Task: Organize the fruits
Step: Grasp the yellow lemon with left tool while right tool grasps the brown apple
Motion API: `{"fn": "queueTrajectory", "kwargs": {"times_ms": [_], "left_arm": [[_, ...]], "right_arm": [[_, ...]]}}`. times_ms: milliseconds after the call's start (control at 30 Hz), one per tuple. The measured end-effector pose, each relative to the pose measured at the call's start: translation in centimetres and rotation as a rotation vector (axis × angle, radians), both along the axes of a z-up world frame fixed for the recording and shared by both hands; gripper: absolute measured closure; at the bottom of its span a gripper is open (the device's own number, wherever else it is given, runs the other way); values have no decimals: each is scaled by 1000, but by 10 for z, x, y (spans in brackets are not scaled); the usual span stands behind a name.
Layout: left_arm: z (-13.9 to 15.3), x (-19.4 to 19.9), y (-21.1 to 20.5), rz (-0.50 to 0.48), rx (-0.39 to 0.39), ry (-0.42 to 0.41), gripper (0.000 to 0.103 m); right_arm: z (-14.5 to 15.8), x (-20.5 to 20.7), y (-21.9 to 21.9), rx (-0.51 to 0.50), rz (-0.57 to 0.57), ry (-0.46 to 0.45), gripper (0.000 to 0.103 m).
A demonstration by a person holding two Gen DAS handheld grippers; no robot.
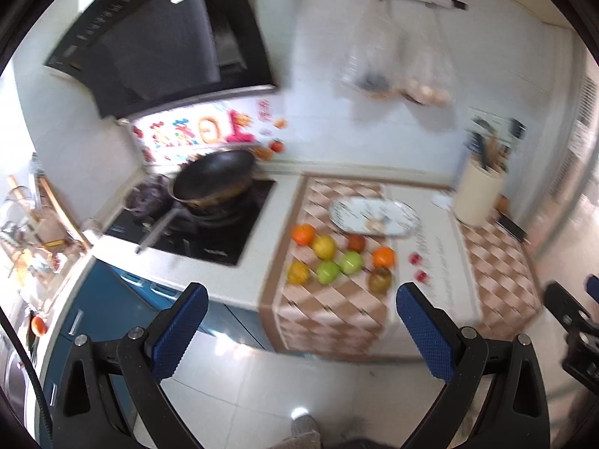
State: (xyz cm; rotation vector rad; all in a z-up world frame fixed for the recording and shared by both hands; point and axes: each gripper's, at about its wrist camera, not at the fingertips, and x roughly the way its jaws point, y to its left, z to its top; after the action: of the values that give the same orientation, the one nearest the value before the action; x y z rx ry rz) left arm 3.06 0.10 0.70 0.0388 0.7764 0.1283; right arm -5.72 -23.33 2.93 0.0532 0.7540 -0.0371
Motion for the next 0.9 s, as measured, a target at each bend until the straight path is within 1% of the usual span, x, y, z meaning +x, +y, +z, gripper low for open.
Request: {"fn": "queueTrajectory", "kwargs": {"times_ms": [67,133,200,300,367,400,433,533,600,633,667,700,733,767,800,833,900], "left_arm": [[-12,13,6,65,47,-22,0],[-25,27,13,106,77,-11,0],[-43,43,21,145,100,27,0],[-77,75,38,170,107,128,0],[-100,96,47,141,100,213,0],[-116,113,52,125,104,262,0],[-128,118,55,113,114,288,0],[-168,157,63,47,97,390,1],[-194,185,69,-11,45,465,2],[-207,202,74,-34,-8,512,2],[-217,214,79,-36,-55,549,3],[-228,228,88,-31,-117,590,4],[-245,245,98,-22,-217,642,12],[-260,258,104,-4,-281,683,20],[-273,267,108,9,-337,716,23],[-287,276,113,26,-404,749,30],[-310,289,118,56,-493,805,31]], "right_arm": [[-16,15,-2,12,18,23,0],[-38,35,-4,63,50,71,0],[-63,60,-3,108,77,133,0],[-102,94,4,143,84,211,0],[-132,120,9,155,72,265,0],[-143,131,12,156,66,287,0],[-159,142,17,154,62,310,0],[-203,181,28,130,44,383,0],[-231,206,37,137,25,434,0],[-242,215,41,147,12,459,0],[-257,228,43,167,-6,487,0],[-266,235,45,181,-15,501,0],[-275,243,46,193,-29,517,0],[-285,251,48,200,-45,533,1],[-294,258,50,213,-58,552,1],[-302,264,51,228,-69,566,2],[-315,274,52,242,-93,591,2]]}}
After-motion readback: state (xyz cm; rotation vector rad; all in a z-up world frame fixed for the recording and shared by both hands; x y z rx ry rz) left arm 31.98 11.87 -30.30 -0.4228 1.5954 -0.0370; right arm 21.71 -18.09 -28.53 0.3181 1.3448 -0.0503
